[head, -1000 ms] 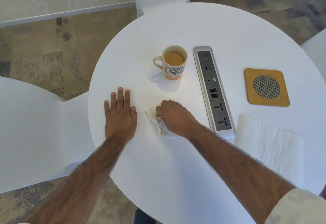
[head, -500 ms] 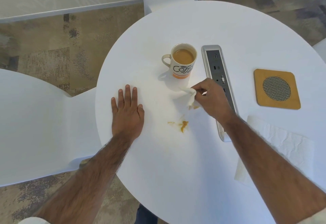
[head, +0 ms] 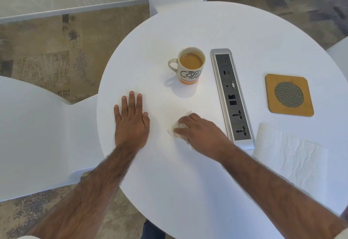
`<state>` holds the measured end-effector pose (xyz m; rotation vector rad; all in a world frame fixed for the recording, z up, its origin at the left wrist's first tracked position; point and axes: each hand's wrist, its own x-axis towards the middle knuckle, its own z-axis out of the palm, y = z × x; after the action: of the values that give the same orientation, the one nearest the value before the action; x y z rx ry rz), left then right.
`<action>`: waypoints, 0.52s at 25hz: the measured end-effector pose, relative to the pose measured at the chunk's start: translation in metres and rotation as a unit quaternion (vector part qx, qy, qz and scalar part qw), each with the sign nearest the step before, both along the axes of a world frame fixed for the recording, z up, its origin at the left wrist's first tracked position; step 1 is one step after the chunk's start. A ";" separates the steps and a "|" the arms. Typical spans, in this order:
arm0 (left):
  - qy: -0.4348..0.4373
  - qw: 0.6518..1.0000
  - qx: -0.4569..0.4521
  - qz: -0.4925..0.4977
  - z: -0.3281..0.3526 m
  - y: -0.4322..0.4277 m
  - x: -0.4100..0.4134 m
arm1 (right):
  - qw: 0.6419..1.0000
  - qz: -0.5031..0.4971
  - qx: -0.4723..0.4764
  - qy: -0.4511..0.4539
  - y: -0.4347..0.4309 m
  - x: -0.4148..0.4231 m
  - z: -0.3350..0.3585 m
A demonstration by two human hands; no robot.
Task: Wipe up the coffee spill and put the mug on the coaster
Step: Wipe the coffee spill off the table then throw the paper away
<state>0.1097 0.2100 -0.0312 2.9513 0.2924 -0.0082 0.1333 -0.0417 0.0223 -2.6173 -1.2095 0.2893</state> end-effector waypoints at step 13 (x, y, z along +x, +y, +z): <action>-0.001 1.000 -0.002 0.000 0.000 0.000 0.000 | 0.929 -0.222 0.157 0.252 0.008 -0.065 0.009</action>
<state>0.1098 0.2100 -0.0309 2.9476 0.2907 -0.0052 0.0681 -0.0341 0.0312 -2.2494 -0.4361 0.5763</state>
